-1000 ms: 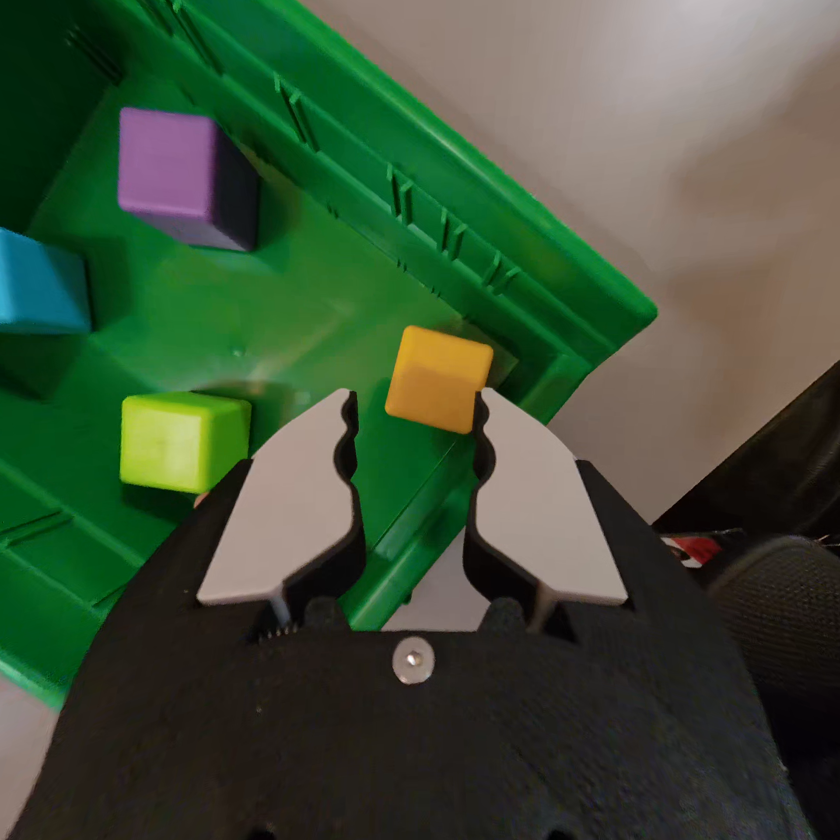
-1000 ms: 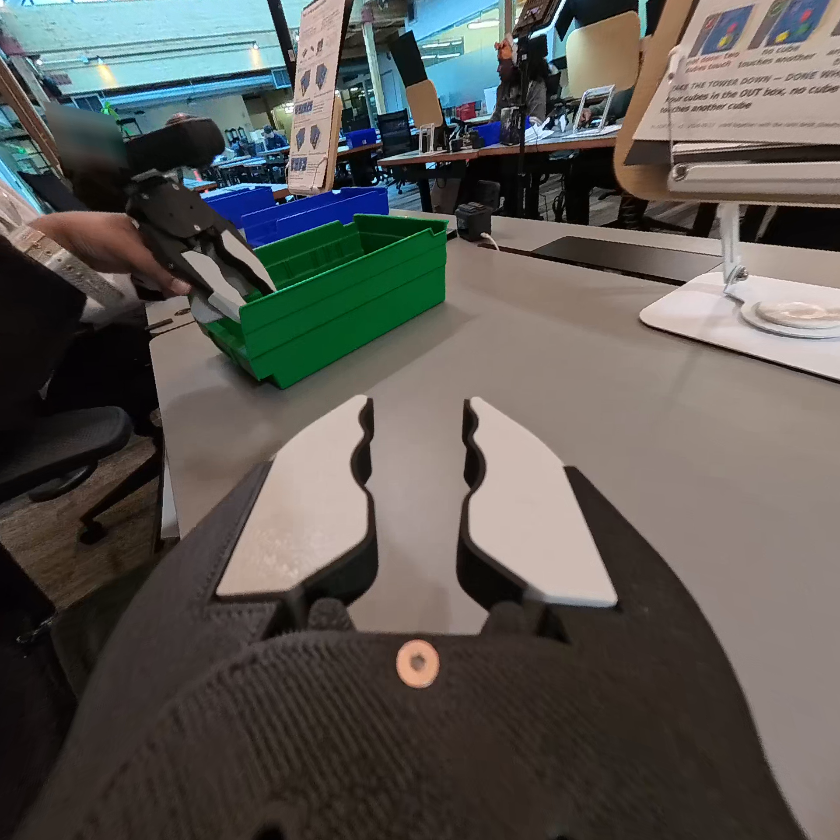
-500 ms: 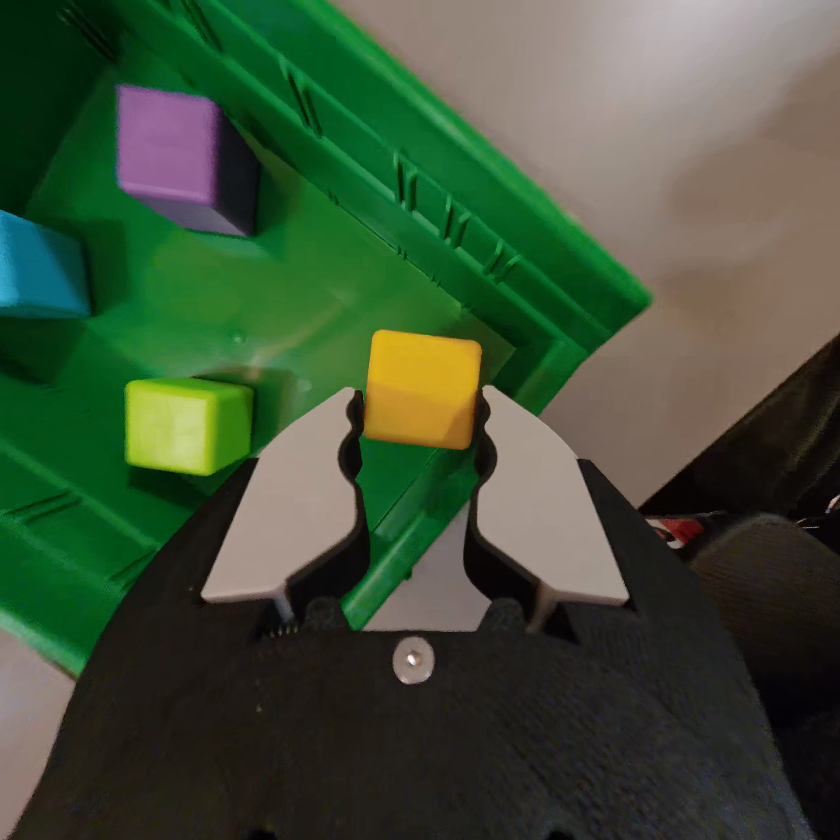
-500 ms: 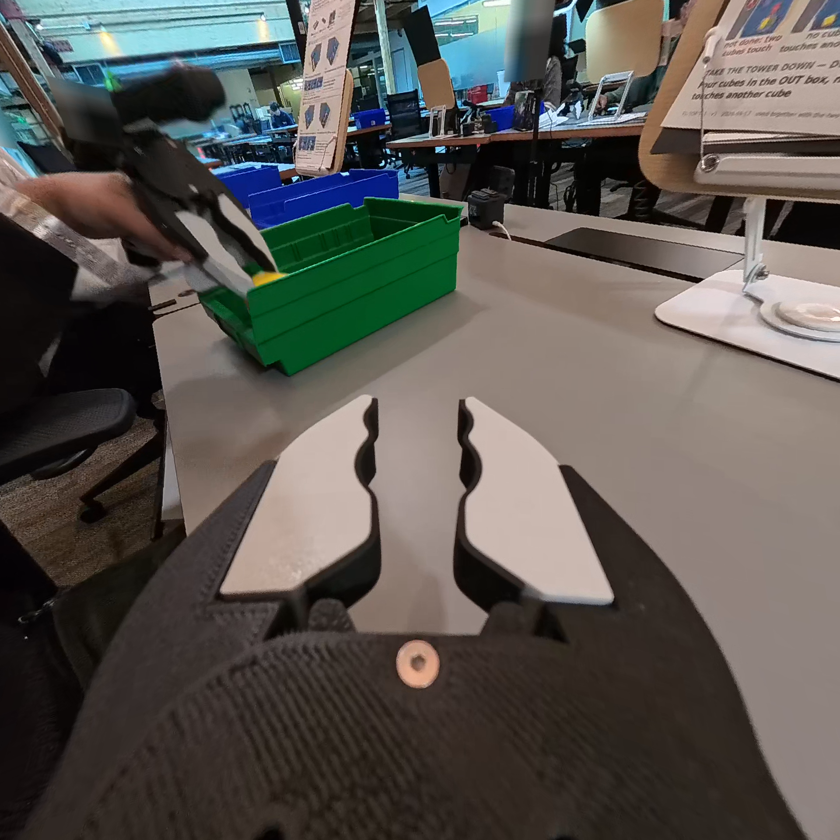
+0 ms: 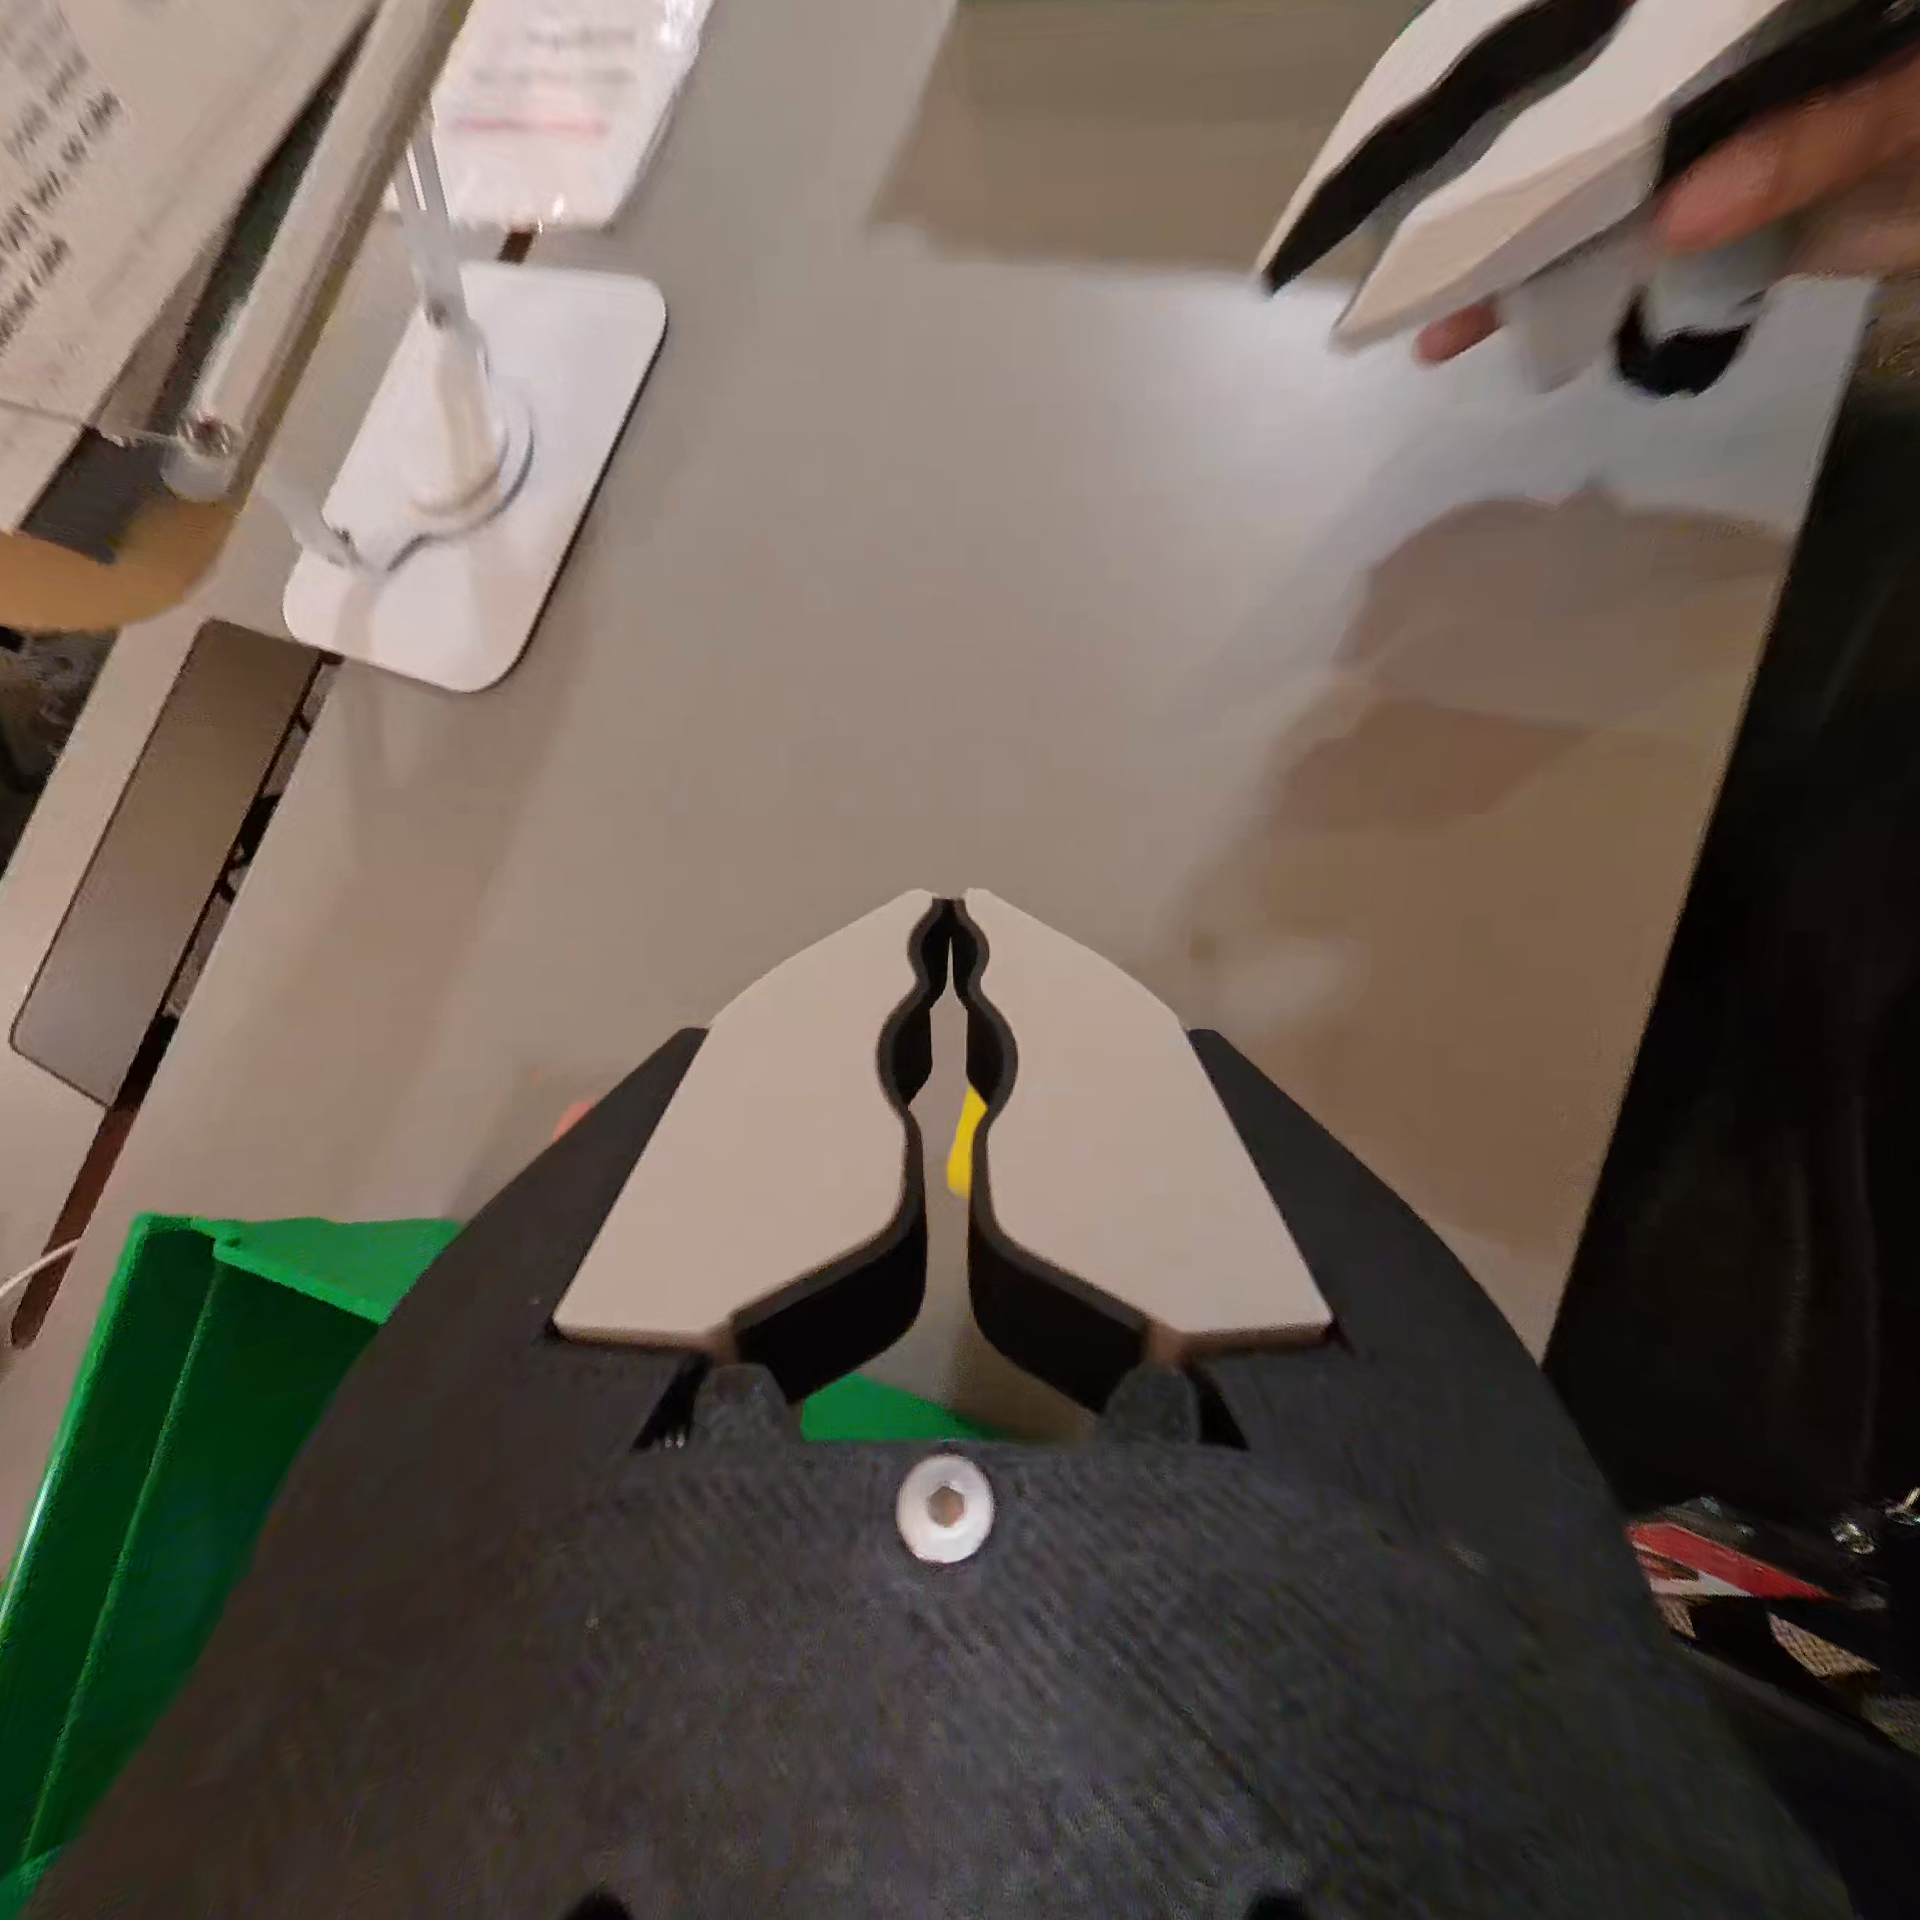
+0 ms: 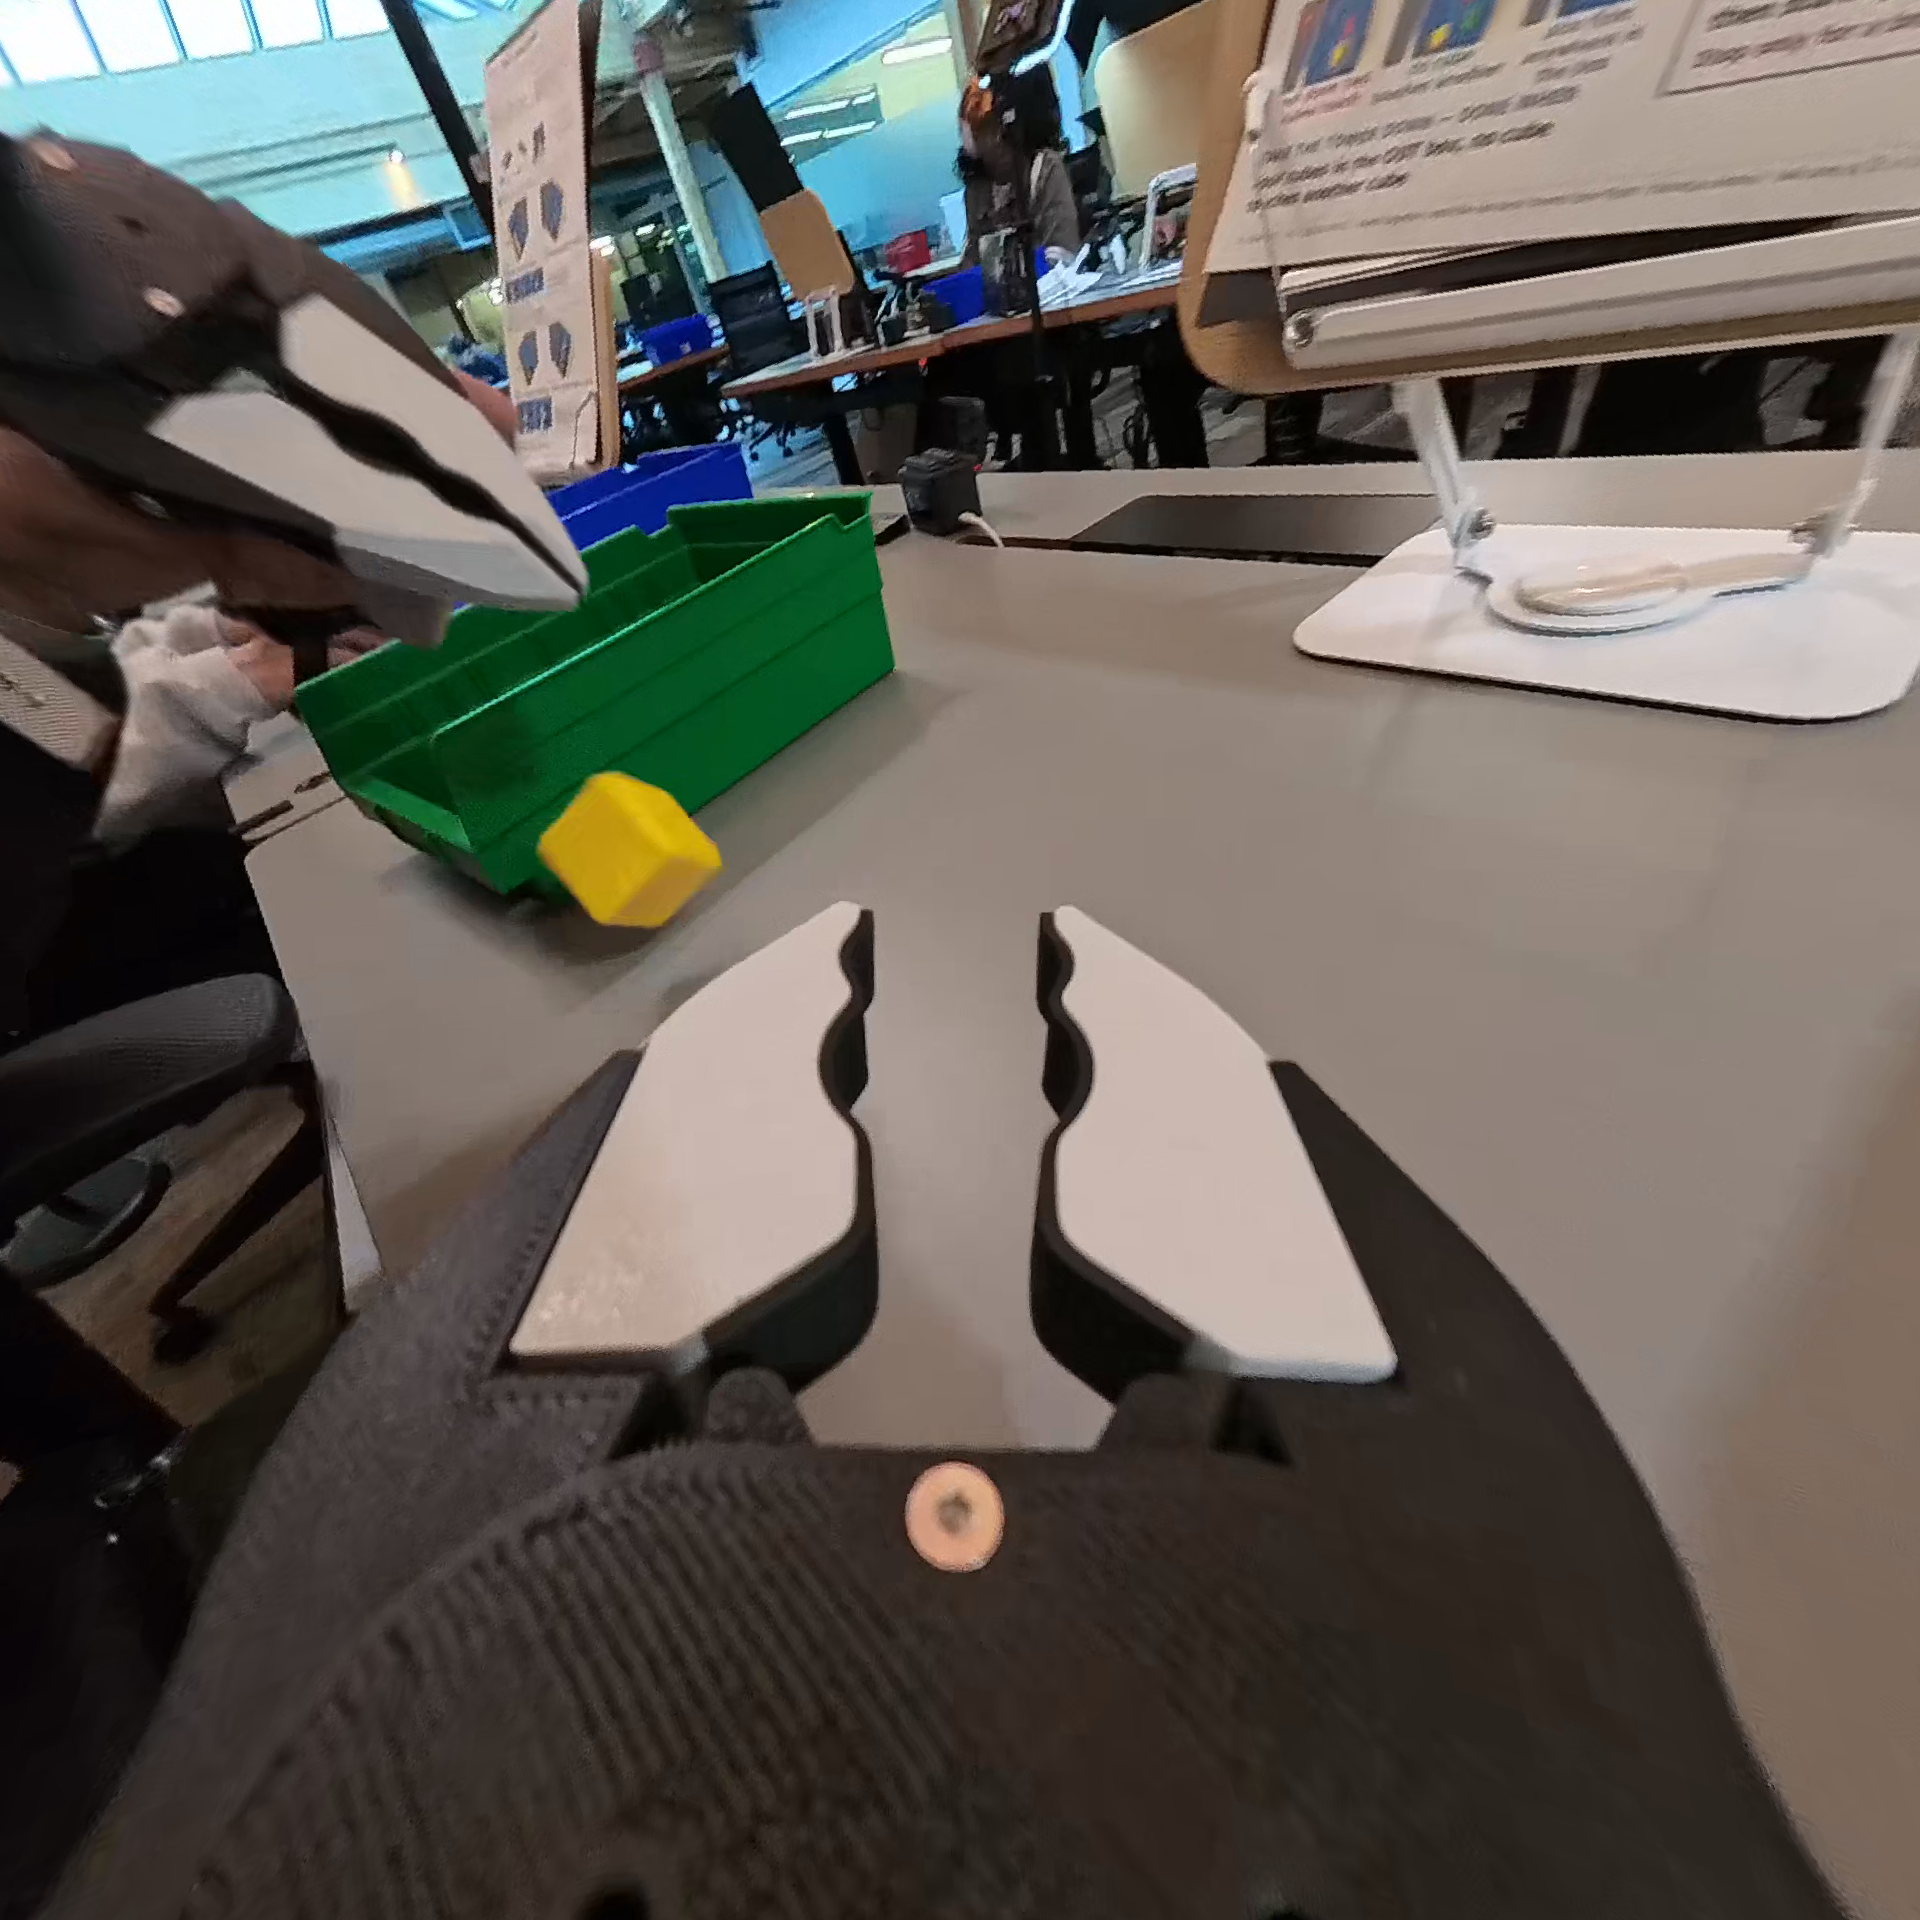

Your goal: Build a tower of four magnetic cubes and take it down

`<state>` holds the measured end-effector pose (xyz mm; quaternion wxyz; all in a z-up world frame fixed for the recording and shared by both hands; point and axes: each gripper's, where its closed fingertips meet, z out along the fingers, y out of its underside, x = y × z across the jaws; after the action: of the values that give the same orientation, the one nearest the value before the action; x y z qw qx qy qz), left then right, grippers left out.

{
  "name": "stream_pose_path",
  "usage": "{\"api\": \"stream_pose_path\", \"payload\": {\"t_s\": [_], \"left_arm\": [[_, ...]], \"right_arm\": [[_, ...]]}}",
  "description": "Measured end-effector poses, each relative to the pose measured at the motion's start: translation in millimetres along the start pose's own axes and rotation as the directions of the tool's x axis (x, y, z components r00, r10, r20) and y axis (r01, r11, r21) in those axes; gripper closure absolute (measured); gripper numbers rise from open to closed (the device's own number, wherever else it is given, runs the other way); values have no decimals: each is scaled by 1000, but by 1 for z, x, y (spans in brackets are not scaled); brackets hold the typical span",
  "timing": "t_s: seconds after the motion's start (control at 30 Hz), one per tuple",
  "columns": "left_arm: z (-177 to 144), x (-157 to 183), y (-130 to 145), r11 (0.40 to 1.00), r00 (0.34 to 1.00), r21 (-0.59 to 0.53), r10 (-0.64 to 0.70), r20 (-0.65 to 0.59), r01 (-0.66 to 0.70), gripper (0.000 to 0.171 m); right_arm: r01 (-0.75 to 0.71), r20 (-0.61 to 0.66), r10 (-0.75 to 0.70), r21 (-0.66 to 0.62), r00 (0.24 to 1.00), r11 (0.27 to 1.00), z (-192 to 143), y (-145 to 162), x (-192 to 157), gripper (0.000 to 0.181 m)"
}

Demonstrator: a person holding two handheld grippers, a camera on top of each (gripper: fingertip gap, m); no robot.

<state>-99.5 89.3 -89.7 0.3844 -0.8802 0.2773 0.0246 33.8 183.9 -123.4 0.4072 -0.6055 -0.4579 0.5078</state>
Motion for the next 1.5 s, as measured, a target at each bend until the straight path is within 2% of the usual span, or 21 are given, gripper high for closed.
{"api": "stream_pose_path", "payload": {"t_s": [0.07,0.1,0.13,0.2,0.23,0.3,0.4,0.5,0.57,0.7,0.97,1.1,1.23,1.5], "left_arm": [[2,-16,6,1000,999,-21,-10,46,11,171],[-1,-28,7,1000,995,-6,-25,95,26,167],[-4,-32,3,998,995,36,-53,90,50,164],[-5,-21,-9,983,990,130,-126,-60,133,153],[0,-14,-11,976,979,141,-150,-136,169,148],[21,-3,1,983,968,53,-165,-190,178,130],[63,9,25,989,976,-84,-137,-171,124,112],[98,33,33,985,960,-141,-136,-243,104,111],[114,41,44,979,964,-196,-109,-242,61,106],[125,48,57,967,962,-252,-104,-253,38,107],[117,42,59,970,959,-235,-127,-254,66,108],[107,46,56,979,942,-188,-131,-308,75,107],[98,55,46,994,922,-90,-89,-377,59,106],[105,57,51,994,946,-106,-60,-320,28,108]], "right_arm": [[-14,-21,14,15,1000,1000,-10,-1,4,151],[-19,-33,20,18,999,1000,-15,0,6,151],[-24,-44,25,23,999,999,-19,0,9,151],[-34,-62,35,31,997,999,-25,-1,14,151],[-40,-68,42,32,997,999,-26,-1,16,151],[-62,-69,64,34,996,997,-27,-1,20,150],[-115,-42,116,29,992,993,-24,1,19,150],[-144,-14,144,28,989,989,-21,2,16,149],[-138,-8,138,20,990,990,-20,3,14,149],[-131,3,131,11,991,991,-20,4,12,149],[-196,38,195,29,980,980,-21,1,13,148],[-211,49,210,23,977,977,-20,2,13,148],[-206,60,205,19,977,978,-16,2,11,148],[-202,93,201,6,975,979,-9,2,4,148]]}}
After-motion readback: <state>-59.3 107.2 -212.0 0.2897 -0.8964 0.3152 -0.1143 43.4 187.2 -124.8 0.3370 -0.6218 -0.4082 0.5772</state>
